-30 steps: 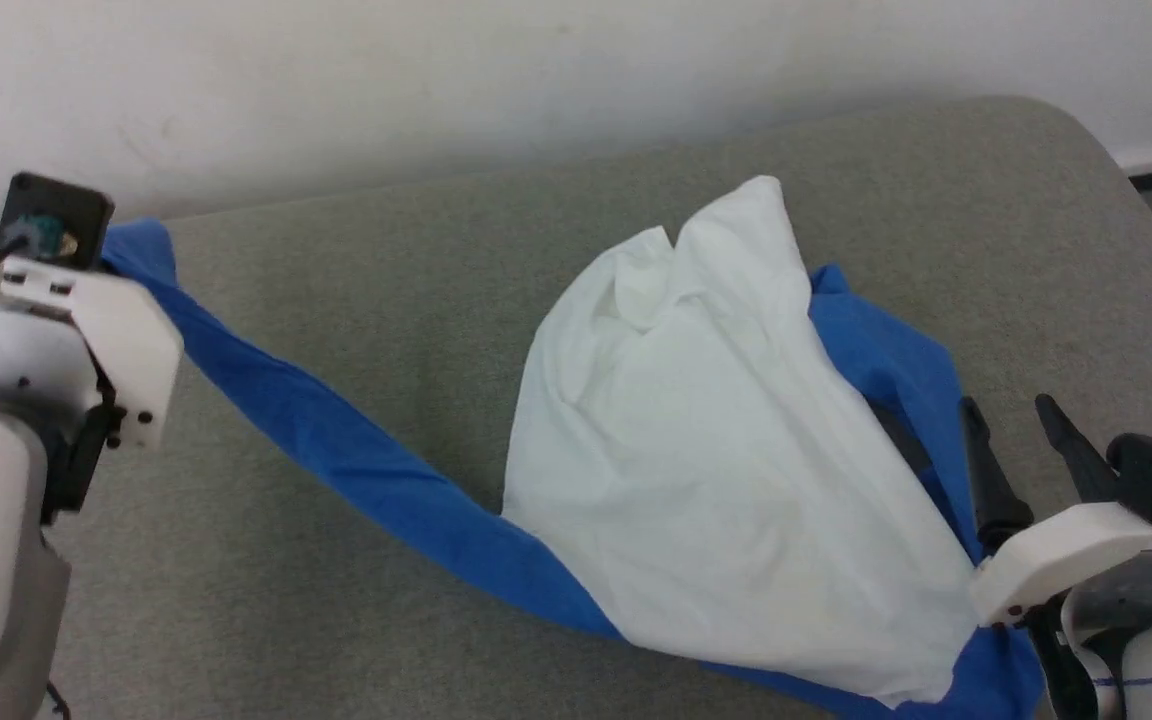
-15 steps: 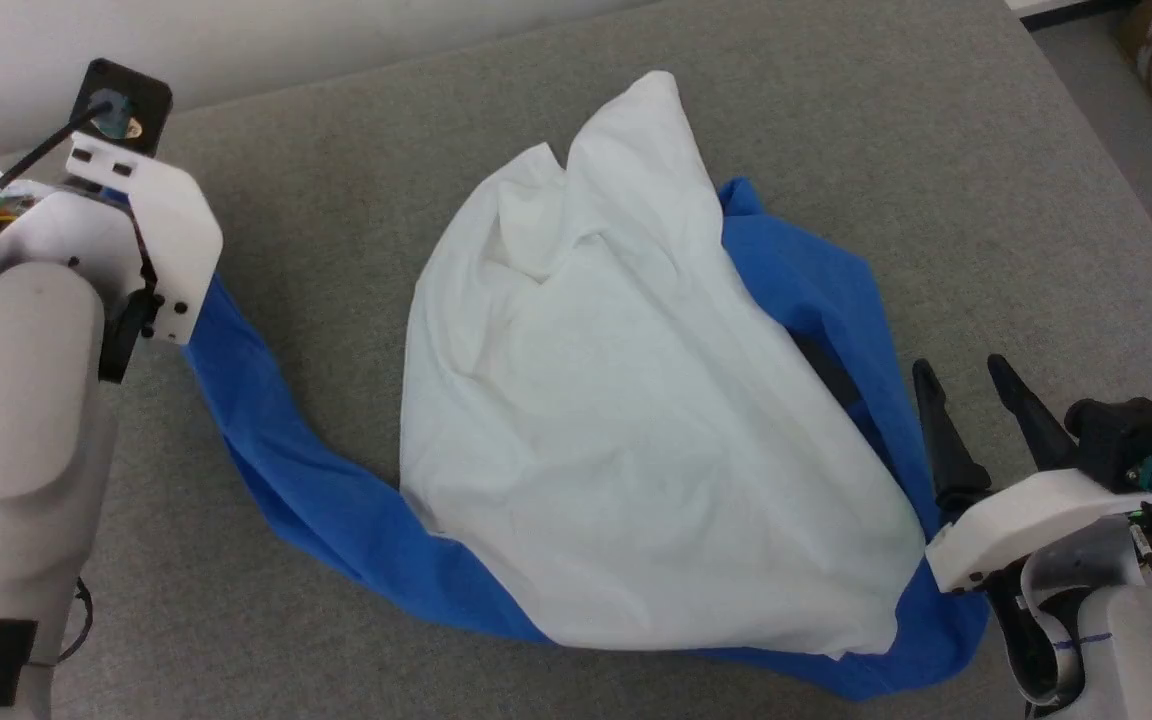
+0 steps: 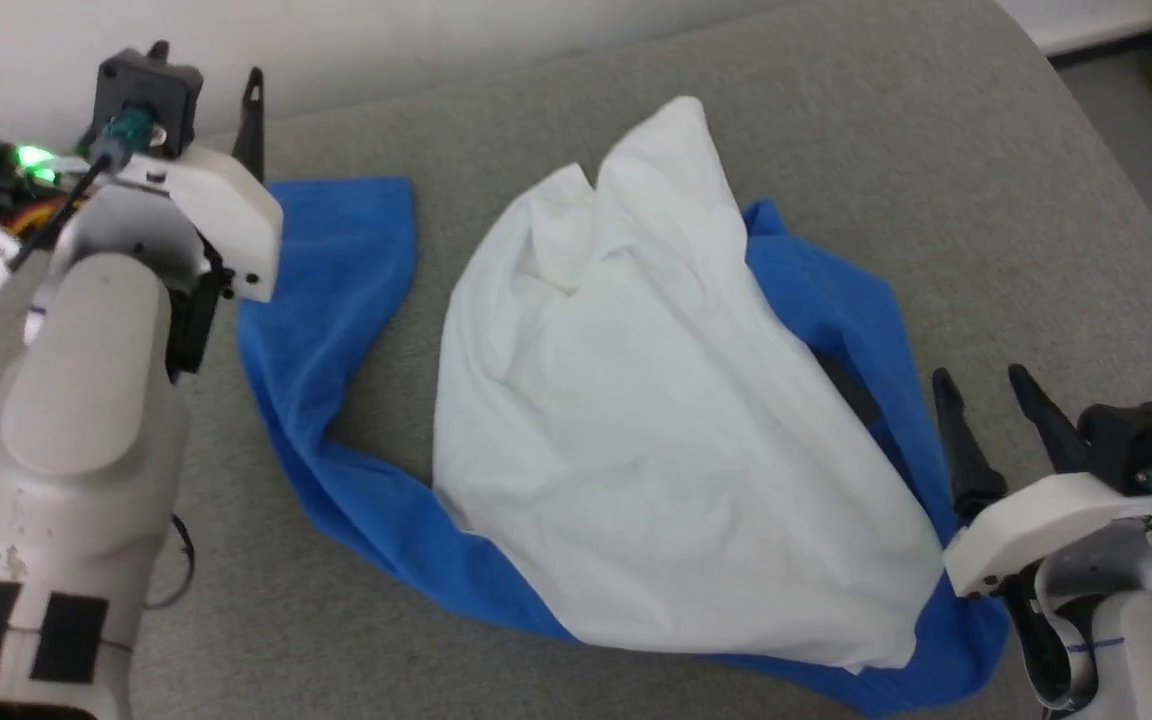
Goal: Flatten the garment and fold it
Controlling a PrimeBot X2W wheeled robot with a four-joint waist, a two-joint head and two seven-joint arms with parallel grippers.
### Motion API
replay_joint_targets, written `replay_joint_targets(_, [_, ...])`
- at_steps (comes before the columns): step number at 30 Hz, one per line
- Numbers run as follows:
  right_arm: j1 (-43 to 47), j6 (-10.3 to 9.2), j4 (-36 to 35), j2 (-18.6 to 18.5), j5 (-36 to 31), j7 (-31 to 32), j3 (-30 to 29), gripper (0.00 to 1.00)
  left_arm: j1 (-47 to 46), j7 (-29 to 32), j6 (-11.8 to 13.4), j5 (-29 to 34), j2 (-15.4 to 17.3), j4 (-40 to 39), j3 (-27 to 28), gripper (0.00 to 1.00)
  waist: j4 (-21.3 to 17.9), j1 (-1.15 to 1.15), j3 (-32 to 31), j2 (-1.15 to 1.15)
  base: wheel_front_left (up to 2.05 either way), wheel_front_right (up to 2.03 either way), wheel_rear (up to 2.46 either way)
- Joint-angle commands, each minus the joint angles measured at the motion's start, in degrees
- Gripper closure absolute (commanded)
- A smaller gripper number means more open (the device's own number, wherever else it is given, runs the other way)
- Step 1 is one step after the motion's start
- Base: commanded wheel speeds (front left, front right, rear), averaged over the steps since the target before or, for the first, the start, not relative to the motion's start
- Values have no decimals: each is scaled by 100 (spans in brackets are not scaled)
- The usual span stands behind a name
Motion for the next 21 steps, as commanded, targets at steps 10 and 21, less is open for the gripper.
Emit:
replay_joint_targets(10, [557, -12, -339, 16, -161, 324, -193, 0, 2248, -431, 240, -1155, -620, -1269, 502, 0, 1019, 0, -1149, -1, 0, 0, 0])
replay_joint_targets(21, [814, -12, -543, 16, -159, 554, -187, 0, 4559, 1486, 426, -1982, -1036, -2889, 102, 0, 1223, 0, -1273, -1, 0, 0, 0])
